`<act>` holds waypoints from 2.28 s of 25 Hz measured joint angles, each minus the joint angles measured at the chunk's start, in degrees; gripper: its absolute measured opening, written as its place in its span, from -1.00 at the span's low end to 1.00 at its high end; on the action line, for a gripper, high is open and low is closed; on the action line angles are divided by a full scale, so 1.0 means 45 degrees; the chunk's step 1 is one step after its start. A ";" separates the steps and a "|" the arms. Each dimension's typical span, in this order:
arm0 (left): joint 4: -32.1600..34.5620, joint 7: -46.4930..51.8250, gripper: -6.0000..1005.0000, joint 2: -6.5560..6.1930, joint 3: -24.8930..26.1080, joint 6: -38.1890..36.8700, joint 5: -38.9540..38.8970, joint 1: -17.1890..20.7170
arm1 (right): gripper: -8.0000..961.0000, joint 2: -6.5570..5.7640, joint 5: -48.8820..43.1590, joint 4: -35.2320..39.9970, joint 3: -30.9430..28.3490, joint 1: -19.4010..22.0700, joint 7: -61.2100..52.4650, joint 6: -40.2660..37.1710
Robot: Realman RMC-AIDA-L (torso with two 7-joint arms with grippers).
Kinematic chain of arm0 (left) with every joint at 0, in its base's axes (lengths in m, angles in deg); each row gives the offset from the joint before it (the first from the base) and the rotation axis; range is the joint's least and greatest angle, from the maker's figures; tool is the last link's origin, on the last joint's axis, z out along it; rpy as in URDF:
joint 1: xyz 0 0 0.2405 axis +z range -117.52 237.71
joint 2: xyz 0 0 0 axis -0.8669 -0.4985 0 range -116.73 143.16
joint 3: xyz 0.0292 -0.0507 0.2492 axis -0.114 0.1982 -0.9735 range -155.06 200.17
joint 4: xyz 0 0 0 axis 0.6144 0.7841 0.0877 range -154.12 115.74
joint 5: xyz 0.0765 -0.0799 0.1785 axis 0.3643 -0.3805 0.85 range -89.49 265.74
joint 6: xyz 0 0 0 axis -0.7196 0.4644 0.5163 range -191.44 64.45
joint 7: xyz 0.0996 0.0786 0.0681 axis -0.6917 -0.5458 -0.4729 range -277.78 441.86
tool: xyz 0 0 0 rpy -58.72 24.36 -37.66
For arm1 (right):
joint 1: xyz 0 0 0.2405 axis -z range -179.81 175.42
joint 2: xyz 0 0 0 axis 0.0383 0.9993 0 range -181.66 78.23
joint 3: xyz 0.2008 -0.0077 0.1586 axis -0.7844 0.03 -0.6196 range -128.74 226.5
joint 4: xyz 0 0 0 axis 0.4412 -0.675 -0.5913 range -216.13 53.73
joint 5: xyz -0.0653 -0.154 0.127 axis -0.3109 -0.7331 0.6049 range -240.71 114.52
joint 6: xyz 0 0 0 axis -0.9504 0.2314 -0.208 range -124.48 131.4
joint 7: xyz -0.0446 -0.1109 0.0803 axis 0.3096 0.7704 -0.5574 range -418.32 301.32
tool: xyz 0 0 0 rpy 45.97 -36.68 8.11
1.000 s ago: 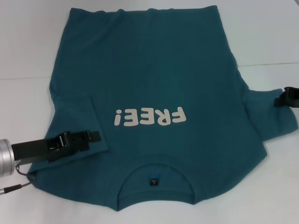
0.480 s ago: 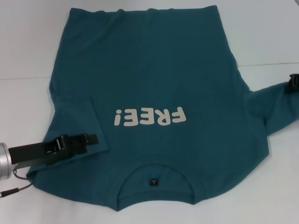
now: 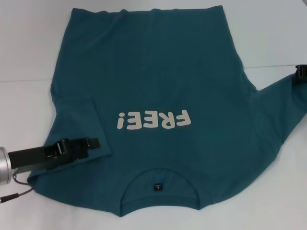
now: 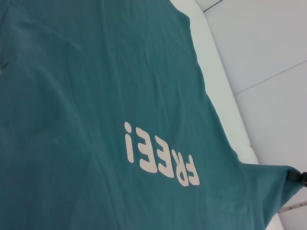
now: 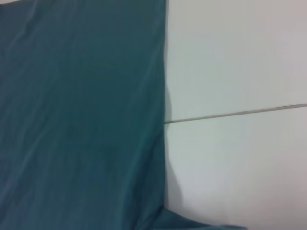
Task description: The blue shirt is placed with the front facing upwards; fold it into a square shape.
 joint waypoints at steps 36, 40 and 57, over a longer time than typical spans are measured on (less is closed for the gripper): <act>-0.0180 0.0073 0.20 0.0026 0.0041 0.0584 0.0000 -0.0001 | -0.96 0.1145 -0.0084 -0.0278 0.0800 -0.1498 -0.0219 -0.1598; -0.0179 0.0087 0.20 0.0026 0.0042 0.0598 0.0000 -0.0001 | -0.96 0.1227 -0.0088 -0.0360 0.0800 -0.1637 -0.0353 -0.1467; -0.0175 0.0119 0.20 0.0046 0.0060 0.0731 0.0000 -0.0001 | -0.96 0.0883 -0.0134 -0.0288 0.1740 -0.1675 -0.0687 -0.2315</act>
